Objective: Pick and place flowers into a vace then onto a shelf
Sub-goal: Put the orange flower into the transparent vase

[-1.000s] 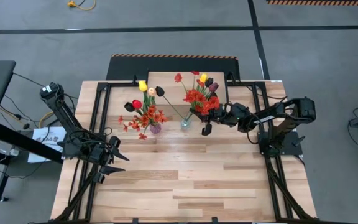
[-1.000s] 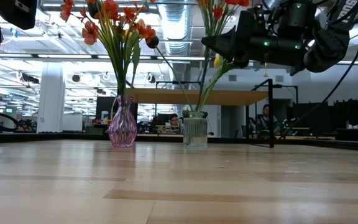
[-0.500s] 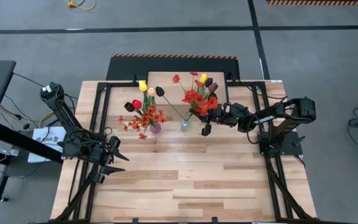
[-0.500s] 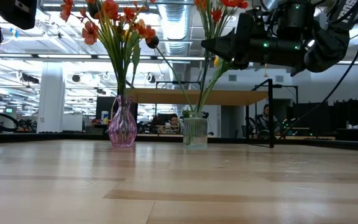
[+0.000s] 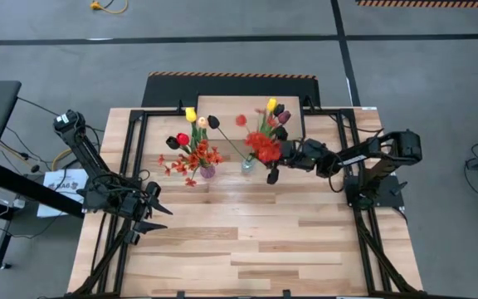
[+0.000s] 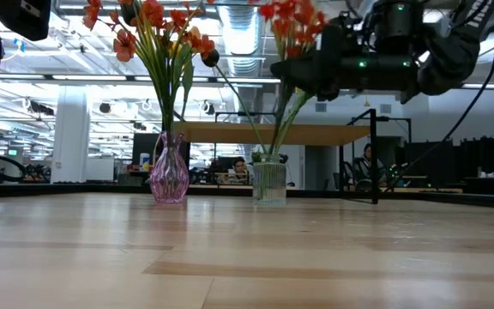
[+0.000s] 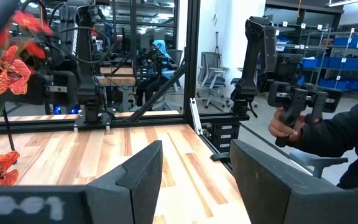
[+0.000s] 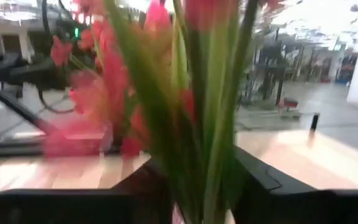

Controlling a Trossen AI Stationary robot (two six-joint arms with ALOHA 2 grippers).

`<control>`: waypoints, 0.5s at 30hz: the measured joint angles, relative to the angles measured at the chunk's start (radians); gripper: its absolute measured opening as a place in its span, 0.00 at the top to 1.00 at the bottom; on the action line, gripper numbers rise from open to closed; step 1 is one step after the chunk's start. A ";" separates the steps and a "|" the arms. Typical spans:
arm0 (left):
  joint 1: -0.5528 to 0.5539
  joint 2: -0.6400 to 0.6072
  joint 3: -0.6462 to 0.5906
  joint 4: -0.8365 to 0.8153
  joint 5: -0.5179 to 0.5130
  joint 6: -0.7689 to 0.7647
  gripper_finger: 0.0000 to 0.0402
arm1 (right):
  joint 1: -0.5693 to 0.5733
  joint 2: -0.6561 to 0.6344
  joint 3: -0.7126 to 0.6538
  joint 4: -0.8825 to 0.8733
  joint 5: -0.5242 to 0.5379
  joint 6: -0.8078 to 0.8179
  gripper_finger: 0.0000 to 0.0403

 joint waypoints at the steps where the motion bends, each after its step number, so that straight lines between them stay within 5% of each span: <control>1: 0.000 0.000 0.000 0.000 0.000 0.000 0.56 | 0.006 0.000 0.010 -0.030 0.000 -0.001 0.70; 15: 0.000 0.000 0.000 0.000 0.000 -0.006 0.56 | 0.048 -0.075 0.085 -0.354 0.024 -0.034 0.43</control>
